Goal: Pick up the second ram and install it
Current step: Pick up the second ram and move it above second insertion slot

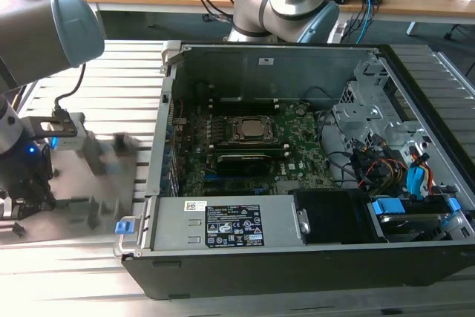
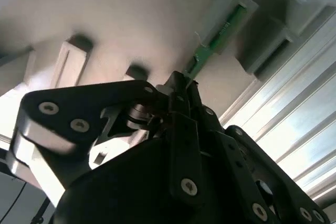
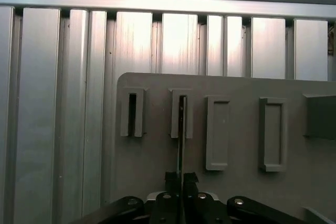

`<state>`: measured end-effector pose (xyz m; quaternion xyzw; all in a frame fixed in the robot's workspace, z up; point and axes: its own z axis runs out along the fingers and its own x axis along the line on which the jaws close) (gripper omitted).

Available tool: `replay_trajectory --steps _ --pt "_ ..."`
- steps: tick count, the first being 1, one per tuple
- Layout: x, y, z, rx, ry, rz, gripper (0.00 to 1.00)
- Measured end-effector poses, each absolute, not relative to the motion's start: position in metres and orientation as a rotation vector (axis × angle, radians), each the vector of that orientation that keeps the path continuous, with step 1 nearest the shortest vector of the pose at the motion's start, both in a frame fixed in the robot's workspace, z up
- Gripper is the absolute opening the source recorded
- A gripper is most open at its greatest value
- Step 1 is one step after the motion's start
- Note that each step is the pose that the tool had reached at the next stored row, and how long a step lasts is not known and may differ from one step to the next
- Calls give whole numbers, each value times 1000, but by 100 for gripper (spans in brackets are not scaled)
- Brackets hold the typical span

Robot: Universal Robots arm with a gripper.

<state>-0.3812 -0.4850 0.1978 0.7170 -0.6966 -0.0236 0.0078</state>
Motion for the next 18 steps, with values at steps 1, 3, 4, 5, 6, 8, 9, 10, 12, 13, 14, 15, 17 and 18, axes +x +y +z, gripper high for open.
replay_trajectory --steps 1,3,4,5,6,8,9,10,12,13,14,15,17,18 --pt "-381 -485 198 2241 -2178 -74 14" --pt "-381 -485 198 2241 -2178 -74 14" --pt "-381 -485 198 2241 -2178 -74 14" --pt "-381 -485 197 2241 -2178 -74 14" --pt "-381 -485 197 2242 -2178 -74 14" --pt "-381 -485 197 2241 -2178 -74 14" --pt "-381 -485 197 2241 -2178 -74 14" --pt "-381 -485 197 2242 -2178 -74 14" --pt "-381 -485 197 2241 -2178 -74 14" --pt "-381 -485 197 2241 -2178 -74 14" --pt "-381 -485 197 2241 -2178 -74 14" --pt "-381 -485 197 2241 -2178 -74 14" --pt "-381 -485 197 2242 -2178 -74 14" --pt "-381 -485 197 2241 -2178 -74 14"
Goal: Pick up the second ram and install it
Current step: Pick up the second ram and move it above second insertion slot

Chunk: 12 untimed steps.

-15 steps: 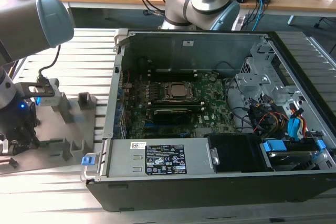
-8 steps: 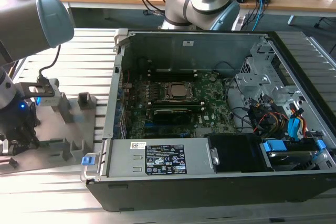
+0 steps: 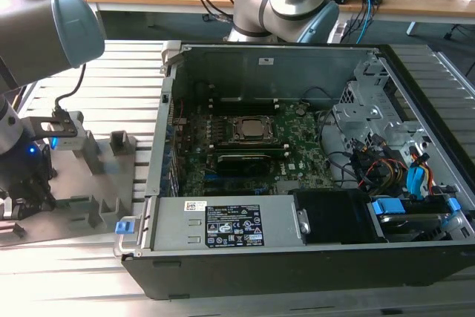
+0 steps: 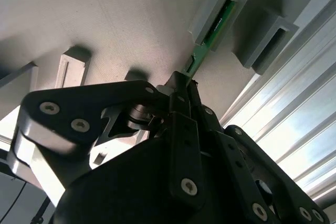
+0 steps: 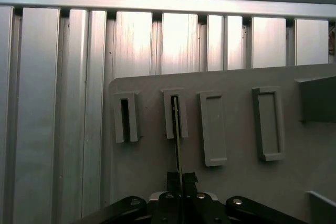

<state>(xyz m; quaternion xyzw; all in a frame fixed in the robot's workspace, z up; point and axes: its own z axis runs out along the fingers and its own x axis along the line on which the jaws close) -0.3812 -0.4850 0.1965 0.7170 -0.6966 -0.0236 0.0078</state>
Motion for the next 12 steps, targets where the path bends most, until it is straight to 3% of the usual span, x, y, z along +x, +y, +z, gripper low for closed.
replay_trajectory --steps 12 --pt "-381 -485 201 2242 -2178 -74 14"
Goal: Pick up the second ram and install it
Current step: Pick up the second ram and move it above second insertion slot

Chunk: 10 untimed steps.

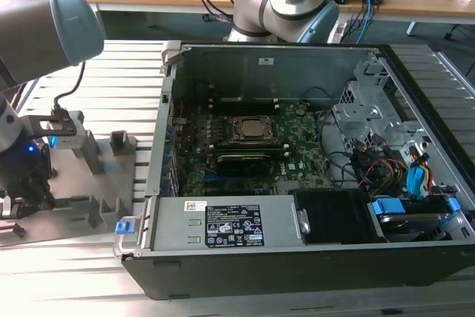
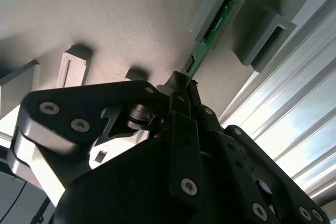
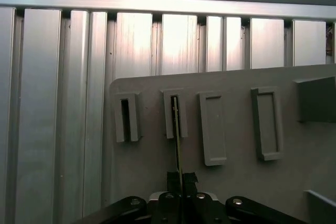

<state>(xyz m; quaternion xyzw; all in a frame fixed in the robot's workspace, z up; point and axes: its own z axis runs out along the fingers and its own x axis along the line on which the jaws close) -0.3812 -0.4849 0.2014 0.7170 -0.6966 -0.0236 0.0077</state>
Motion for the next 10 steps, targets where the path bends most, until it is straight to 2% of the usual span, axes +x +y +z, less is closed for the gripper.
replay_trajectory --steps 10 --pt "-381 -485 216 2241 -2178 -74 14"
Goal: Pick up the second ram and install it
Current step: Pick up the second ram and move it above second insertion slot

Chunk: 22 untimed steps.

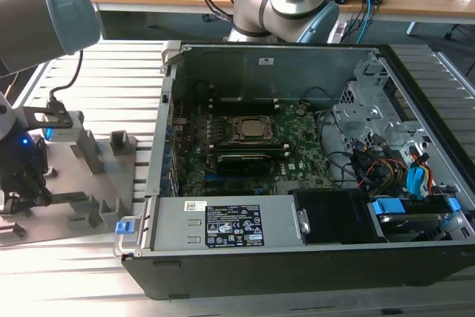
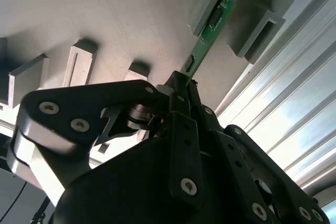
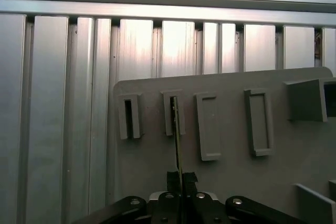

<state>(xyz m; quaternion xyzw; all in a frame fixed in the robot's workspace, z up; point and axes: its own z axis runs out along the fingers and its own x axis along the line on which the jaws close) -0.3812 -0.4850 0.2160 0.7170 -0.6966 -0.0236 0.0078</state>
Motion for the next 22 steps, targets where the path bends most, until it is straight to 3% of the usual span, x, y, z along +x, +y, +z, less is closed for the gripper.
replay_trajectory --steps 22 --pt "-381 -484 236 2242 -2177 -74 14"
